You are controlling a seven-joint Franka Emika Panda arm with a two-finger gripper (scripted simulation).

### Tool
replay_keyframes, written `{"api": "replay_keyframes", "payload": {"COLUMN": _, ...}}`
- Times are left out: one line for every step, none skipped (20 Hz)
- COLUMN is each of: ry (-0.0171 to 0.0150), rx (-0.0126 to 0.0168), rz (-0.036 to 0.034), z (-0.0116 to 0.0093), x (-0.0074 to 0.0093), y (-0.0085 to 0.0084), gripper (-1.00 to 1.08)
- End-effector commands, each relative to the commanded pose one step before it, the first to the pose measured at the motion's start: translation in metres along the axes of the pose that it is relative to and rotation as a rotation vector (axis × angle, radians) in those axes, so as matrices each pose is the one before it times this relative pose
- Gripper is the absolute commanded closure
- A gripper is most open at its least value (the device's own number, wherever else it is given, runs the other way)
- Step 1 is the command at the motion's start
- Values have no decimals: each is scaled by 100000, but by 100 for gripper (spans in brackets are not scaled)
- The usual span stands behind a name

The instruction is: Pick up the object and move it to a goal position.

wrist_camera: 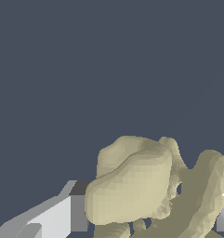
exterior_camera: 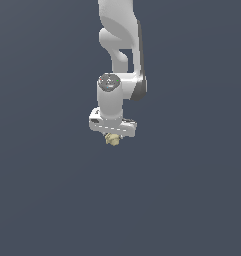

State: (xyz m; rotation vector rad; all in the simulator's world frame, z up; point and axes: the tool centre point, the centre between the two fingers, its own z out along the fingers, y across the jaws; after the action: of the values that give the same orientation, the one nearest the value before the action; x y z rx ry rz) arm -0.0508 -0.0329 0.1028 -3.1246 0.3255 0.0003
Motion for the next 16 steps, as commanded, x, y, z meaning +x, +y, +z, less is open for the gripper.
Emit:
{"api": "replay_keyframes", "payload": {"ry": 67, "rx": 17, "rz": -48, "z": -1565, "x": -1611, "y": -1131, "gripper": 108}}
{"api": "replay_keyframes", "payload": {"ry": 0, "rx": 0, "rz": 0, "z": -631, "x": -639, "y": -450, "gripper": 108}}
{"api": "replay_keyframes", "payload": {"ry": 0, "rx": 0, "rz": 0, "z": -624, "x": -627, "y": -445, "gripper": 108}}
{"api": "replay_keyframes", "payload": {"ry": -6, "rx": -46, "rz": -16, "z": -600, "x": -605, "y": -448, "gripper": 108}}
{"api": "replay_keyframes", "payload": {"ry": 0, "rx": 0, "rz": 0, "z": -589, "x": -580, "y": -420, "gripper": 108}}
{"api": "replay_keyframes", "payload": {"ry": 0, "rx": 0, "rz": 0, "z": -564, "x": -552, "y": -401, "gripper": 108}}
{"api": "replay_keyframes", "payload": {"ry": 4, "rx": -69, "rz": -8, "z": -528, "x": -523, "y": -392, "gripper": 108}}
{"api": "replay_keyframes", "payload": {"ry": 0, "rx": 0, "rz": 0, "z": -503, "x": -489, "y": -355, "gripper": 108}}
{"api": "replay_keyframes", "payload": {"ry": 0, "rx": 0, "rz": 0, "z": -476, "x": -456, "y": -337, "gripper": 108}}
{"api": "replay_keyframes", "payload": {"ry": 8, "rx": -48, "rz": 4, "z": -448, "x": -423, "y": -327, "gripper": 108}}
{"api": "replay_keyframes", "payload": {"ry": 0, "rx": 0, "rz": 0, "z": -422, "x": -388, "y": -304, "gripper": 108}}
{"api": "replay_keyframes", "payload": {"ry": 0, "rx": 0, "rz": 0, "z": -395, "x": -357, "y": -287, "gripper": 108}}
{"api": "replay_keyframes", "payload": {"ry": 0, "rx": 0, "rz": 0, "z": -365, "x": -327, "y": -266, "gripper": 108}}
{"api": "replay_keyframes", "payload": {"ry": 0, "rx": 0, "rz": 0, "z": -333, "x": -297, "y": -242, "gripper": 108}}
{"api": "replay_keyframes", "payload": {"ry": 0, "rx": 0, "rz": 0, "z": -298, "x": -266, "y": -216, "gripper": 108}}
{"api": "replay_keyframes", "payload": {"ry": 0, "rx": 0, "rz": 0, "z": -263, "x": -234, "y": -191, "gripper": 108}}
